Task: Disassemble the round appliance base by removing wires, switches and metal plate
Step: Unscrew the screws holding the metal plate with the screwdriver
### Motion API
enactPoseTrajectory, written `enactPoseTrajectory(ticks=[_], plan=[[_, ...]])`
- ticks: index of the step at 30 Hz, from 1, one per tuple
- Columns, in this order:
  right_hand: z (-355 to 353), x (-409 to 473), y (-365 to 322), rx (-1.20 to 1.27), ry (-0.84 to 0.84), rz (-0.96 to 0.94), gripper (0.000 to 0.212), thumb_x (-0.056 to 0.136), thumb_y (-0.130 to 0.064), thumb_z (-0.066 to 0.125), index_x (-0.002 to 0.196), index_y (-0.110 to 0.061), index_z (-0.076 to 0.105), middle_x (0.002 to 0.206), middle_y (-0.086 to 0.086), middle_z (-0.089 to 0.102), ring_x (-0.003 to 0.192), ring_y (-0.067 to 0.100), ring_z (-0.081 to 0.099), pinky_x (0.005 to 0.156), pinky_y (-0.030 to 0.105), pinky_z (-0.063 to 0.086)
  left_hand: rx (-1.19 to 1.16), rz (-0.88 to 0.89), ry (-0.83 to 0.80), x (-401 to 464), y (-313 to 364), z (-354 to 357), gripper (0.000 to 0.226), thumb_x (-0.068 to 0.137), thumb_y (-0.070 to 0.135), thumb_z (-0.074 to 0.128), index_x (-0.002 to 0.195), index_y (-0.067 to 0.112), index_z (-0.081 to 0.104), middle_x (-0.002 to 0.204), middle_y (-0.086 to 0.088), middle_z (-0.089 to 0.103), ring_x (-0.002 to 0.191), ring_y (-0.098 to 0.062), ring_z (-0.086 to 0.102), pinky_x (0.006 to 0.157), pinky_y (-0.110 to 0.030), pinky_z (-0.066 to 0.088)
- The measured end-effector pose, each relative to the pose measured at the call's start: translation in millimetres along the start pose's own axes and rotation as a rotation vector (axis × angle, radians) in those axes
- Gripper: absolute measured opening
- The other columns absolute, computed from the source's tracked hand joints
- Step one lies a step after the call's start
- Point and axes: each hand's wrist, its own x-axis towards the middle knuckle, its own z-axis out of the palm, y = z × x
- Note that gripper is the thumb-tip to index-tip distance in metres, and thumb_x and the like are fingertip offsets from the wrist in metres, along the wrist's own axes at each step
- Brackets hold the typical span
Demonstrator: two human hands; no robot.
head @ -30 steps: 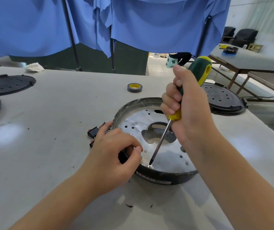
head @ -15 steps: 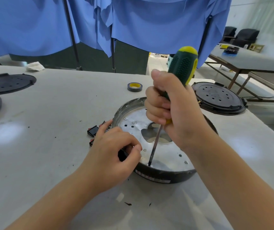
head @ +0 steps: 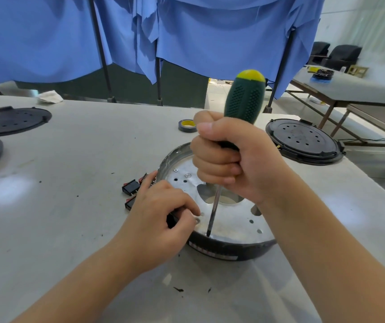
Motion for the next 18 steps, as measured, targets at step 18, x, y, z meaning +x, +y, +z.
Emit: enactPoseTrajectory(ticks=[18], plan=[[3.8,6.8,-16.2,-0.407,0.233,-0.079,0.016,0.081,-0.029,0.067,0.089,-0.017,0.059,0.070,-0.006,0.064,0.069,0.012,0.066,0.074,0.031,0.056,0.080,0.017,-0.064,-0.4,-0.3,-5.3,0.030,0.082,0.035,0.041,0.070,0.028,0.068,0.062,0.013,0.056,0.079,-0.003,0.054,0.119,-0.028,0.013]])
